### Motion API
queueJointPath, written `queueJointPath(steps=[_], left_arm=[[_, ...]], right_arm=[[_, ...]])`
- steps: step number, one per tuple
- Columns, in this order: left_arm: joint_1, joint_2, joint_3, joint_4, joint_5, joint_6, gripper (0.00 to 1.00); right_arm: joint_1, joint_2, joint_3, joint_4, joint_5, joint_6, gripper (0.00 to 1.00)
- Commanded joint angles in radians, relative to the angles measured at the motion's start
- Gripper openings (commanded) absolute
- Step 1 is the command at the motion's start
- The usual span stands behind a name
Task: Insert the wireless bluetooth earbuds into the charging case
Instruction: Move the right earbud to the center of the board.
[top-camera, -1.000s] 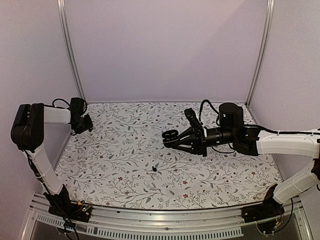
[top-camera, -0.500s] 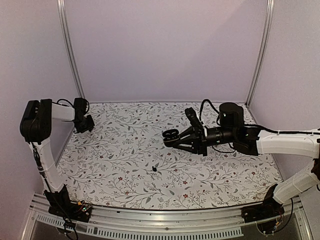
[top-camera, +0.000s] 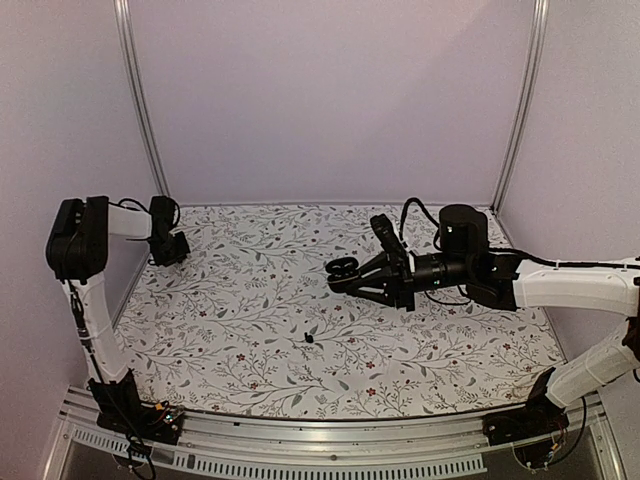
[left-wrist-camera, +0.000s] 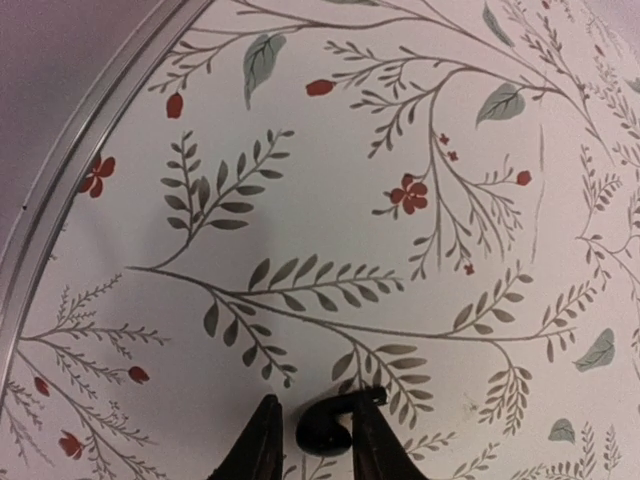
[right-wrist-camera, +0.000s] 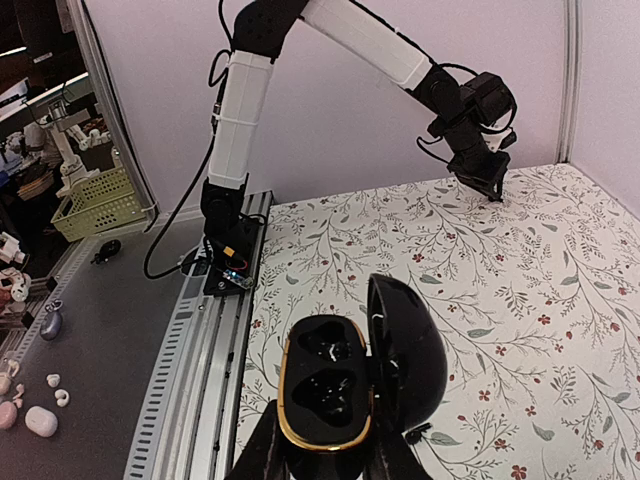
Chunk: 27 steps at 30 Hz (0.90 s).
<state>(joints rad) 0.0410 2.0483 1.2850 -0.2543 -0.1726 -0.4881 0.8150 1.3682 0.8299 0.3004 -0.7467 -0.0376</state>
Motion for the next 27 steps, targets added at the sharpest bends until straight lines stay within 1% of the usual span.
queueJointPath(steps=[1,4,13,18,19,24,27], left_arm=[[0.016,0.036,0.041,-0.034,0.024,0.020,0.23],[0.019,0.056,0.062,-0.050,0.035,0.024,0.22],[0.011,0.047,0.048,-0.040,0.083,0.036,0.09],[-0.037,0.006,-0.002,-0.017,0.095,0.061,0.07],[-0.066,-0.007,-0.023,-0.017,0.120,0.069,0.05],[-0.132,-0.073,-0.080,0.004,0.162,0.091,0.04],[-0.158,-0.106,-0.105,0.008,0.241,0.105,0.04]], right_arm=[[-0.007,-0.015,-0.009,0.028,-0.008,0.005,0.00],[-0.008,-0.021,-0.011,0.026,-0.005,0.003,0.00],[-0.007,-0.027,-0.012,0.026,-0.002,0.001,0.00],[-0.008,-0.035,-0.015,0.026,0.000,0.000,0.00],[-0.008,-0.042,-0.018,0.025,0.008,0.001,0.00],[-0.008,-0.053,-0.027,0.025,0.012,0.001,0.00],[-0.009,-0.057,-0.031,0.026,0.014,0.002,0.00]])
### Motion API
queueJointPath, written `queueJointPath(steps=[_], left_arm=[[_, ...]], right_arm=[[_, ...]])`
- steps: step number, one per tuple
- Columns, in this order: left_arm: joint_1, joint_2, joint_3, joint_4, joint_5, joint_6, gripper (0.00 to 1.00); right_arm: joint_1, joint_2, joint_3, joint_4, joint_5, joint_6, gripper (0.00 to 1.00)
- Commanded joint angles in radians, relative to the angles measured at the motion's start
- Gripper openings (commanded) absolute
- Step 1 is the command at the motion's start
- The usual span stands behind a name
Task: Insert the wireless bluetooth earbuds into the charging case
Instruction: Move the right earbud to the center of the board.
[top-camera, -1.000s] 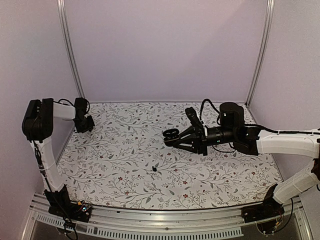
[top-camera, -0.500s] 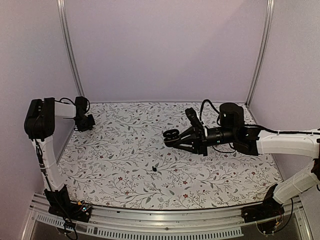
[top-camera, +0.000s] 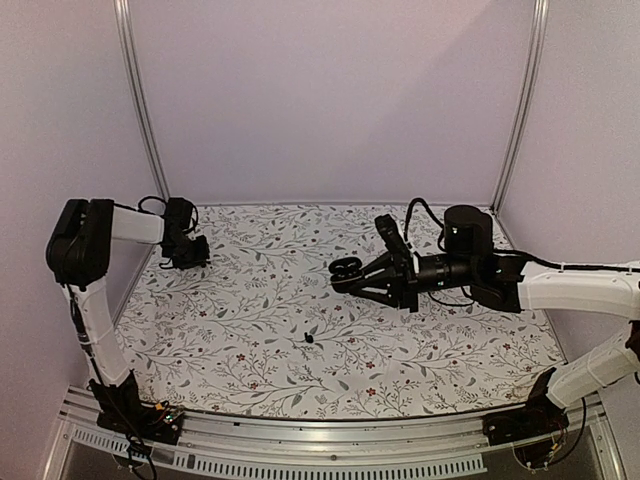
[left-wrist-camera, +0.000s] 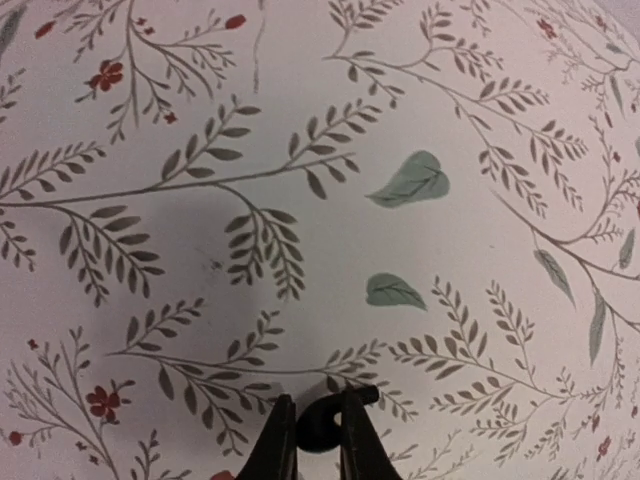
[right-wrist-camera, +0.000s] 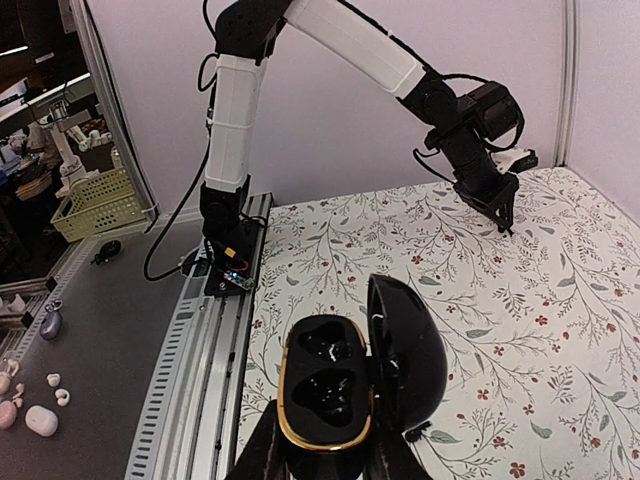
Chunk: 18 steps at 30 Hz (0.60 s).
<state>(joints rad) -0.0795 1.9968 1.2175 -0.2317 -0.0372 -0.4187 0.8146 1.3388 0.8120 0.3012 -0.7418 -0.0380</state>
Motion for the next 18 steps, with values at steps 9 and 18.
queueJointPath(steps=[9,18], left_arm=[[-0.170,-0.098,-0.100,-0.070,0.190,0.090,0.04],[-0.229,-0.127,-0.193,-0.033,0.217,0.078,0.12]], right_arm=[[-0.014,-0.039,-0.022,0.026,0.016,0.002,0.00],[-0.015,-0.035,-0.018,0.026,0.012,0.003,0.00]])
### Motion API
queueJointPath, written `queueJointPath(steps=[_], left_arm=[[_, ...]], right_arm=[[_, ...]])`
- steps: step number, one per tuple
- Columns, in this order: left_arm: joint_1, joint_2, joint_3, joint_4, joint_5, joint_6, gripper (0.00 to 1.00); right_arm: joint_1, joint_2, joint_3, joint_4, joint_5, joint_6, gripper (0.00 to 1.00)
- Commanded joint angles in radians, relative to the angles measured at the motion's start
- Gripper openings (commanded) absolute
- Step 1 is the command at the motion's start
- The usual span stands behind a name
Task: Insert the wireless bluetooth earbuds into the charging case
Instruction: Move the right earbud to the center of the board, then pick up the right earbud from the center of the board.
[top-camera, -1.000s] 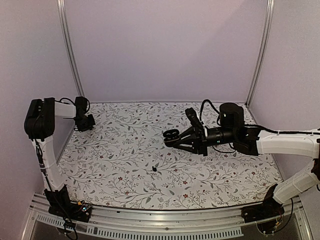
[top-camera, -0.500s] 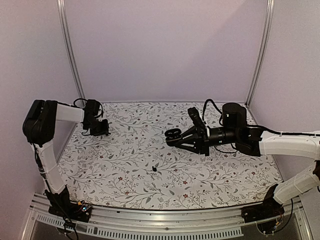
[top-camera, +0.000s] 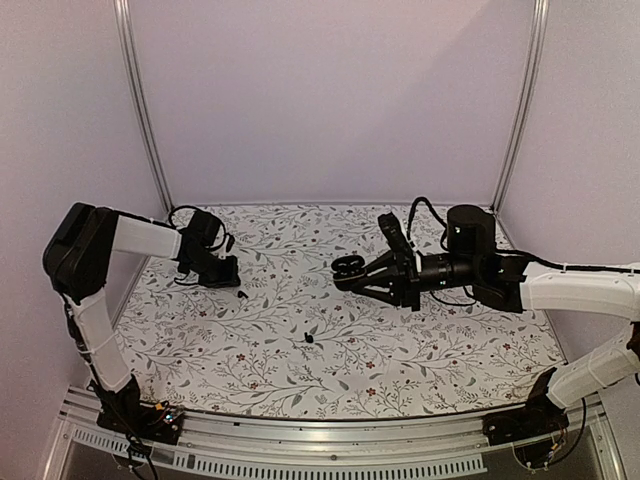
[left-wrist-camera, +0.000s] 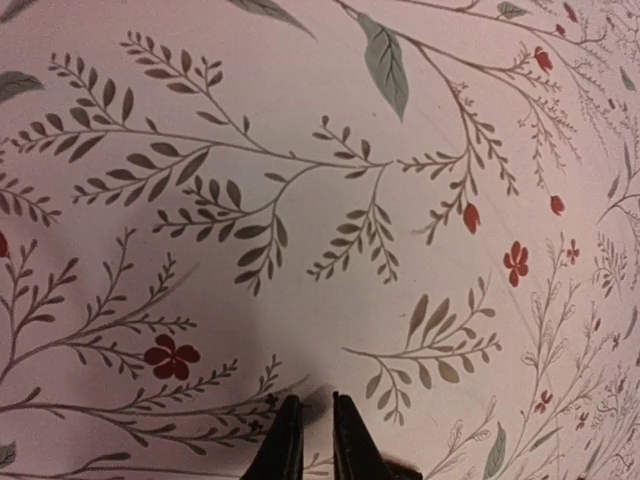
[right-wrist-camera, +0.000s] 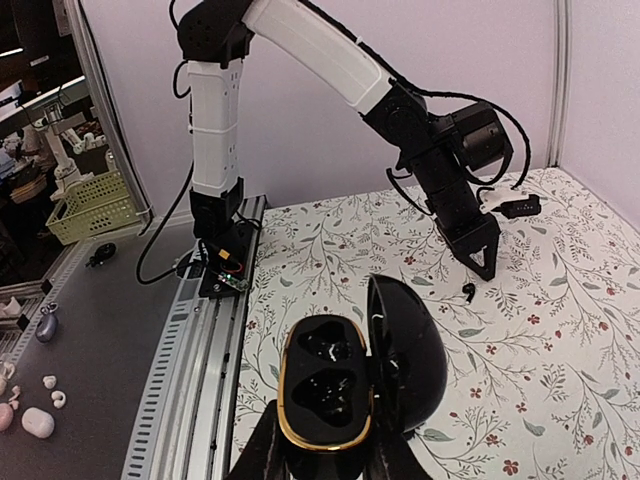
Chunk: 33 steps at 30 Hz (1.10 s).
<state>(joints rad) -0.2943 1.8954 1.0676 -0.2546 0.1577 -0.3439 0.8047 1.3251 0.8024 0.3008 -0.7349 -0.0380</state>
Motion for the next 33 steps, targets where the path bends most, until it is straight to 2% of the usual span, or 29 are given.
queueJointPath(steps=[1,8,12,20,25,33], left_arm=[[-0.015,-0.038,-0.061,0.002,0.024,-0.002,0.16],[-0.015,-0.181,-0.166,0.109,0.061,0.001,0.28],[-0.019,-0.235,-0.215,0.135,0.082,-0.066,0.29],[-0.094,-0.211,-0.177,0.058,-0.017,-0.206,0.36],[-0.116,-0.160,-0.141,0.012,-0.062,-0.240,0.41],[-0.175,-0.065,-0.048,-0.055,-0.111,-0.238,0.39]], right_arm=[[-0.006,-0.022,-0.009,0.027,0.006,0.003,0.00],[-0.006,-0.023,-0.011,0.027,0.005,0.004,0.00],[-0.006,-0.021,-0.011,0.029,0.004,0.005,0.00],[-0.005,-0.017,-0.005,0.029,0.005,0.006,0.00],[-0.006,-0.018,-0.005,0.026,0.003,0.005,0.00],[-0.006,-0.015,-0.003,0.026,0.003,0.001,0.00]])
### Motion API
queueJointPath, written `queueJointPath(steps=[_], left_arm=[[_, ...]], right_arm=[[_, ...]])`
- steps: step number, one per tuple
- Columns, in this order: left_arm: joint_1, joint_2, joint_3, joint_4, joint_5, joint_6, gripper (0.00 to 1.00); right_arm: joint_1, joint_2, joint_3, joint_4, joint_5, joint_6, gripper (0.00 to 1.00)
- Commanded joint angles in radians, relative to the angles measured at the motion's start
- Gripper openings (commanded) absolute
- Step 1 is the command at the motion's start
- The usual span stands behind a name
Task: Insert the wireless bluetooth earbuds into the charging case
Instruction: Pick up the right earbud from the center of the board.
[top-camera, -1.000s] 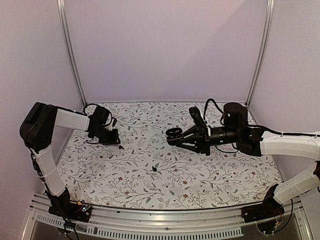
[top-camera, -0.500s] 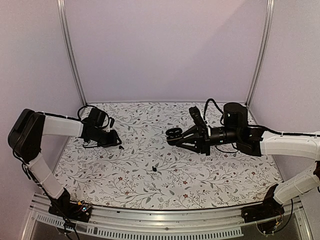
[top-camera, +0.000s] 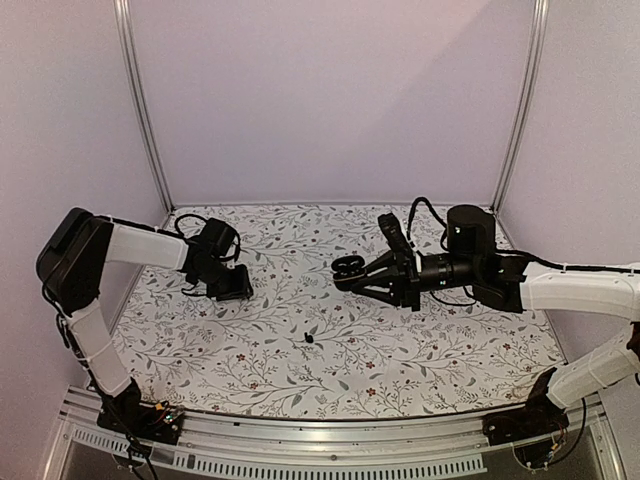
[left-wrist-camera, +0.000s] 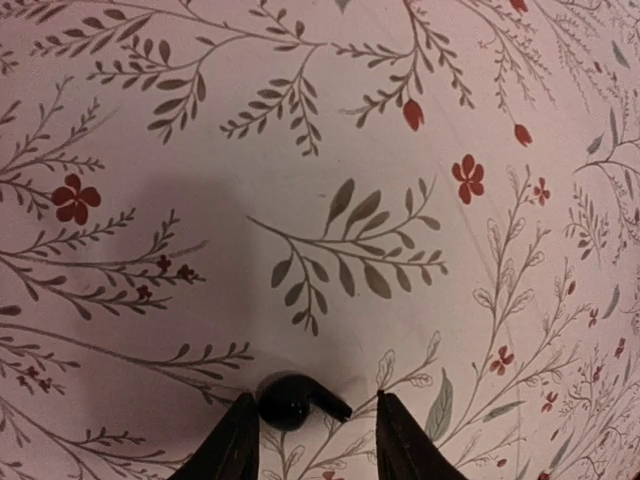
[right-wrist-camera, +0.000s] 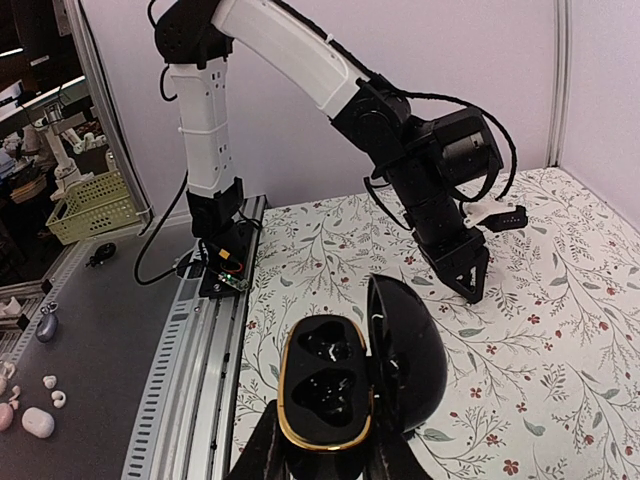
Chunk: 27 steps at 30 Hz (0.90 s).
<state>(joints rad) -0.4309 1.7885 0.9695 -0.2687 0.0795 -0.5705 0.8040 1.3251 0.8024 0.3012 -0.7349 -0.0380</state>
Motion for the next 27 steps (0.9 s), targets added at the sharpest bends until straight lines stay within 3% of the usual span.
queueJointPath(steps=[1,8,27], left_arm=[[-0.044,0.049,0.057,-0.043,-0.039,-0.012,0.39],[-0.073,0.103,0.117,-0.052,-0.049,0.046,0.36],[-0.187,0.210,0.296,-0.265,-0.208,0.209,0.28]], right_arm=[[-0.006,-0.015,-0.005,0.024,0.004,0.001,0.00],[-0.006,-0.019,-0.009,0.022,0.007,-0.002,0.00],[-0.005,-0.014,-0.008,0.021,0.005,-0.003,0.00]])
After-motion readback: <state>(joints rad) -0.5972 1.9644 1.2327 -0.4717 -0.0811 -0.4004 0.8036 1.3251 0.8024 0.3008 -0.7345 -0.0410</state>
